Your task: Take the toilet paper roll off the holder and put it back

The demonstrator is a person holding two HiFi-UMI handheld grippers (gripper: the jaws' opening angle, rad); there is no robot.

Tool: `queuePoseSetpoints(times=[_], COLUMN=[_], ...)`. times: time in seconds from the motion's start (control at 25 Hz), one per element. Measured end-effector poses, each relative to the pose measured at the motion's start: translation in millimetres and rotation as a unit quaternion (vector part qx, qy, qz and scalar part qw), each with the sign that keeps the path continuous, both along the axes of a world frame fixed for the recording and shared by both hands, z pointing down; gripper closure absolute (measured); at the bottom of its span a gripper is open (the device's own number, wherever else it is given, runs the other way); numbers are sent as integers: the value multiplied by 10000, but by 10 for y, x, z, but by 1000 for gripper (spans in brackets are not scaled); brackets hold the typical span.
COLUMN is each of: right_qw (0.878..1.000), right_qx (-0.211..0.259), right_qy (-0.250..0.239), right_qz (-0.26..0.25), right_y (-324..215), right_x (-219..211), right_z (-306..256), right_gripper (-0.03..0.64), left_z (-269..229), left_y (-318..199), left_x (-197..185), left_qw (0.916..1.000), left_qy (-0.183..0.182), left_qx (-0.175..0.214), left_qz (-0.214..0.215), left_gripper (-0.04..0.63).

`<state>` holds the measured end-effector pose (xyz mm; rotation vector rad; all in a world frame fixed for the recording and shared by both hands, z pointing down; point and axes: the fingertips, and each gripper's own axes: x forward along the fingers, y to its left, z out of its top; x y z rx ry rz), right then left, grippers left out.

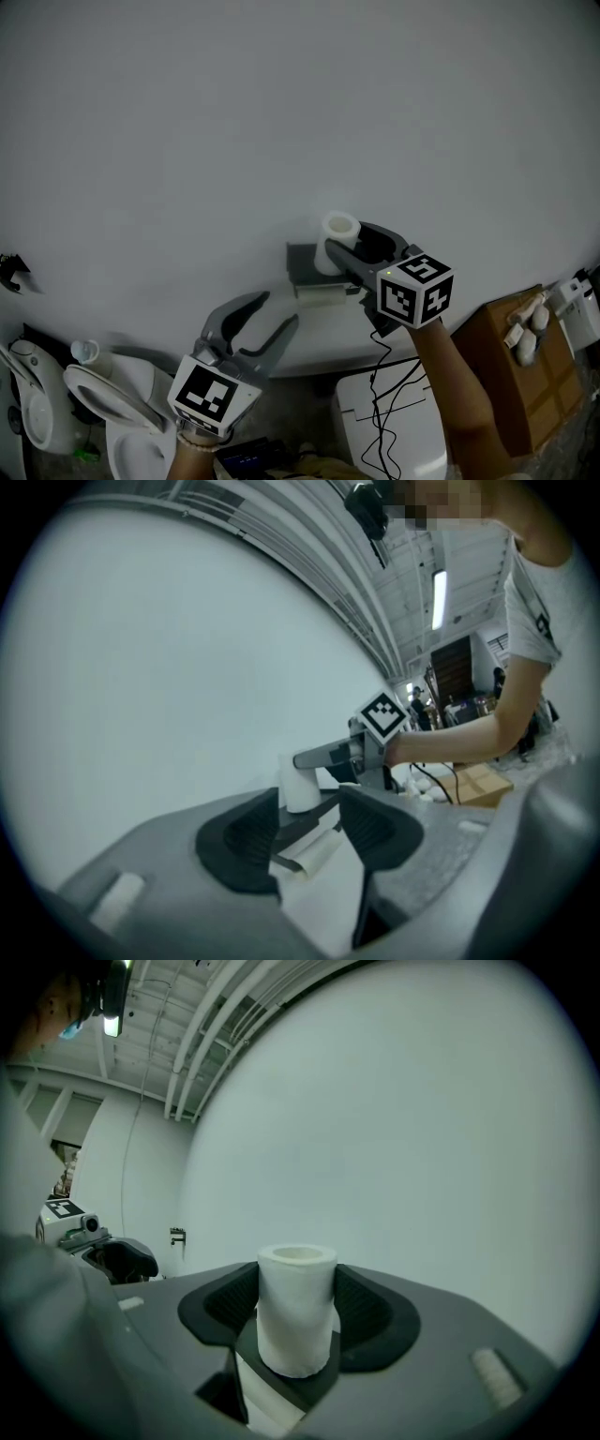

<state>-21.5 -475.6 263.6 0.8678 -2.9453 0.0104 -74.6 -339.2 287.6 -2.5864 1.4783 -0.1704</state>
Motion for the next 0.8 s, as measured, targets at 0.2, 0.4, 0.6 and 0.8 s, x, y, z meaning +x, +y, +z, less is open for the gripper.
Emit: queuePoseSetpoints(times=[0.2,0.4,0.6,0.8], right_qw=[9999,9996,9990,9980], right_qx=[97,222,278,369], right_qy=[-74,-107,-173,-242], right_qz=[-49,-143,-297,-446], right_y=[80,203,371,582], right_x=[25,32,-34,-66], right_z=[-85,-188,-265,-336], right_gripper=[362,362,362,362], left_z=[-49,-61,30,27], left_y=[-201,-450,-620,-640], left_x=[179,255,302,347], left_qw=[9988,9982,9981,9983], left_qy=[-337,-439,-447,-376], left_qx=[184,168,-21,-34], left_qz=[299,385,433,454], left_gripper=[360,337,318,311])
